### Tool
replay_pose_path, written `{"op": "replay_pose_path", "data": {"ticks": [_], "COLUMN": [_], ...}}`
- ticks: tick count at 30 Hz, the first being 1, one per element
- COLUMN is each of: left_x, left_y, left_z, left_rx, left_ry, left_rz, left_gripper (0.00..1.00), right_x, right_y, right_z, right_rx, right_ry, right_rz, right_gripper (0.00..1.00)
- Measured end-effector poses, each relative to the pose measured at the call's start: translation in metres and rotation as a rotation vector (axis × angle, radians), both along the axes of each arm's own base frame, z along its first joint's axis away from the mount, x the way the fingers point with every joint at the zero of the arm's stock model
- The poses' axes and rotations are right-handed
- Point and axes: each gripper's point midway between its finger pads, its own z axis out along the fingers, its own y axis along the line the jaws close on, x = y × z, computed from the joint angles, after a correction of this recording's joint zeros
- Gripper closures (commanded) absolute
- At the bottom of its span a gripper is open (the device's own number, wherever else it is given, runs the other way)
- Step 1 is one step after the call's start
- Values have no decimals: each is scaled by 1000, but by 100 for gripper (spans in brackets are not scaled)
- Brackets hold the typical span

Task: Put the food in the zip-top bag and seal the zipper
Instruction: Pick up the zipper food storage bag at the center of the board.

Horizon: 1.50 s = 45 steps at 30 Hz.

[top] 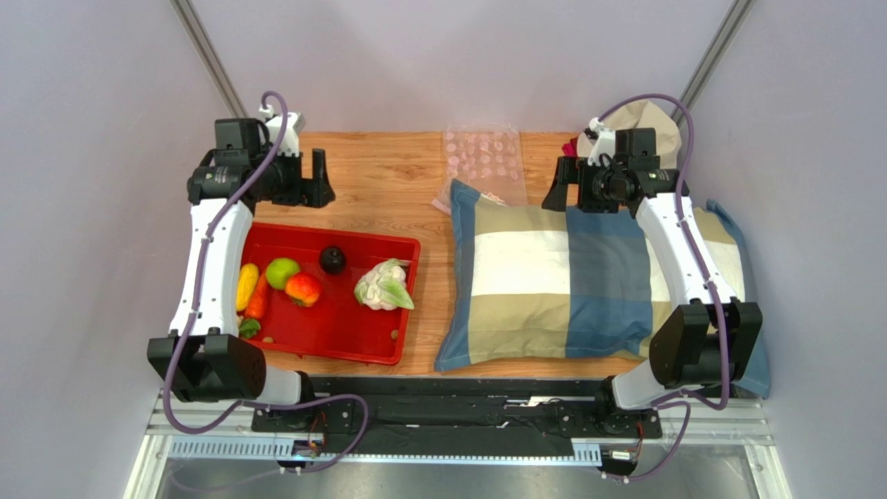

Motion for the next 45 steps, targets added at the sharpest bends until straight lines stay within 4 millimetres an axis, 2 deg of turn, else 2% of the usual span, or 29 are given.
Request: {"op": "replay_pose_path", "data": {"ticks": [4,8,13,19,21,23,26,32,35,40,45], "left_x": [13,43,80,119,130,139,147,159,160,159,158], "left_y": [-16,-28,-60,-109,-123,-137,-155,-189,-199,-214,-227], "left_z": [8,17,5,-39,-59,-80,-108,-155,-172,-193,-208], "left_rx": [23,38,9,-154,-206,-256,-319,-403,-420,-450,-491], "left_ry": [-33,-73,-76,3,41,82,139,239,273,326,366], "left_rz": [-37,-56,-111,-150,-157,-162,-173,-202,-202,-192,-188], "left_gripper": [1,1,1,14,23,30,35,33,24,17,15], "right_x": [1,0,1,1,1,1,1,3,5,9,14], "right_y": [5,6,6,8,8,9,9,10,10,11,11], "right_z": [6,6,6,6,6,6,6,2,-2,-8,-7], "right_rx": [10,11,11,12,12,11,7,-1,-2,-3,-4], "right_ry": [-14,-13,-14,-20,-20,-21,-22,-13,1,15,14], "right_rz": [16,19,19,23,25,27,27,26,26,27,30], "right_gripper": [0,0,0,0,0,0,0,0,0,0,0]}}
